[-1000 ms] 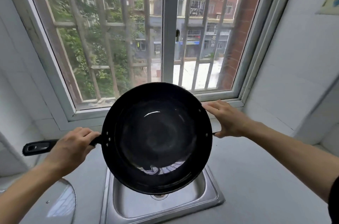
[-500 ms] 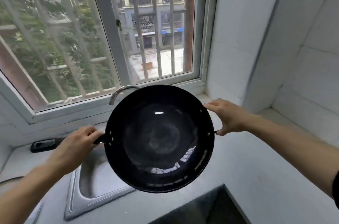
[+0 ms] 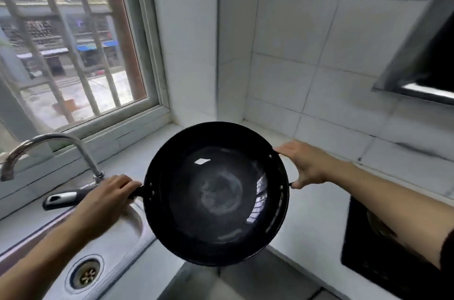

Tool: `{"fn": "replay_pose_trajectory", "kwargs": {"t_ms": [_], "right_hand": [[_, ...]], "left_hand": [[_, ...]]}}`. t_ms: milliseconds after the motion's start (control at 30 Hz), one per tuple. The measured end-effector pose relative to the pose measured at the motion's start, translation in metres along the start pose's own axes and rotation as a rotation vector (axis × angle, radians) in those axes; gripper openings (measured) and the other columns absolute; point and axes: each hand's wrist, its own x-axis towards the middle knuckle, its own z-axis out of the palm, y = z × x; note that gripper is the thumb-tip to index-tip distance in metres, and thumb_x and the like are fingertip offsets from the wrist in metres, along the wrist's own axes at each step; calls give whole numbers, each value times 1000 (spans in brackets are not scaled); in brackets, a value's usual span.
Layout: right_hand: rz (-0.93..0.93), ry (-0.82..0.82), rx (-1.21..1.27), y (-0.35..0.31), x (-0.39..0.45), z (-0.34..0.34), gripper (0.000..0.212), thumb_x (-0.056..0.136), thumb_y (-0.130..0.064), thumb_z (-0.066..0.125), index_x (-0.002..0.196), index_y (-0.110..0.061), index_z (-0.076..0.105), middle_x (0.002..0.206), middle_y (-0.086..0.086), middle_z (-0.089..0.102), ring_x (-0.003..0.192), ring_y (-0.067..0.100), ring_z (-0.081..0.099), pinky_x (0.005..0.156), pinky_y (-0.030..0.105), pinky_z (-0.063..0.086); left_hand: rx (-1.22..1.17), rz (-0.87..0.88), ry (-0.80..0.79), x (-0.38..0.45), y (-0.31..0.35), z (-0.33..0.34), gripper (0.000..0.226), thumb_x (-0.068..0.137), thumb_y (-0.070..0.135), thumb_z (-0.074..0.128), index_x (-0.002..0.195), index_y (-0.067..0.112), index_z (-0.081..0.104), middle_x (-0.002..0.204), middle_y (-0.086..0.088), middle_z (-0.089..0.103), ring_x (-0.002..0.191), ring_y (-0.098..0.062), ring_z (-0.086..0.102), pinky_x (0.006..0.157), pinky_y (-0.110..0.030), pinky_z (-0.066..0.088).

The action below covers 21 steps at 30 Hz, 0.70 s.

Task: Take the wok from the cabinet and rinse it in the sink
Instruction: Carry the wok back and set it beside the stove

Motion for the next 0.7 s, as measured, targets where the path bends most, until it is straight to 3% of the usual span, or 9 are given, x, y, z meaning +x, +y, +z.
{"fn": "replay_pose_trajectory", "kwargs": {"t_ms": [133,200,367,500,600,700], "right_hand": [[174,-20,-26,7,-91,-6,106,47,-55,73,142,-25,37,123,-2,56,114,19,47,99,37,42],[263,-23,-49,5,-140,-12,102,47,-55,75,139,-30,40,112,-8,56,107,15,48,95,34,43],[519,-49,-45,0,-266,-17,72,43,-57,75,106,-40,44,90,-19,53,88,7,47,83,33,49],[697,-59,-29,-12,-370,-19,76,45,-58,76,112,-41,44,93,-19,52,91,8,45,84,31,48],[816,-34,-21,-24,-450,-18,69,45,-57,74,104,-41,43,89,-19,51,87,9,45,81,32,49],[936,-26,-21,-35,-533,-16,76,46,-53,72,116,-33,48,95,-13,55,92,13,47,80,33,50]], "left_hand": [[-109,138,3,39,31,28,40,70,12,81,104,21,61,89,1,61,77,-26,59,63,-41,51],[-143,208,-10,57,56,38,36,74,13,78,104,24,61,90,4,59,78,-23,57,64,-36,48],[-237,366,-55,97,138,49,29,83,17,70,107,28,59,92,13,51,83,-15,51,70,-31,45],[-274,512,-70,130,218,48,30,83,17,69,109,29,58,95,12,52,84,-15,51,71,-32,46],[-291,623,-67,145,289,43,30,83,17,69,109,28,58,95,11,54,84,-15,52,71,-32,46],[-306,739,-72,152,367,36,30,84,17,68,109,28,58,94,12,54,84,-14,51,71,-29,45]]}}
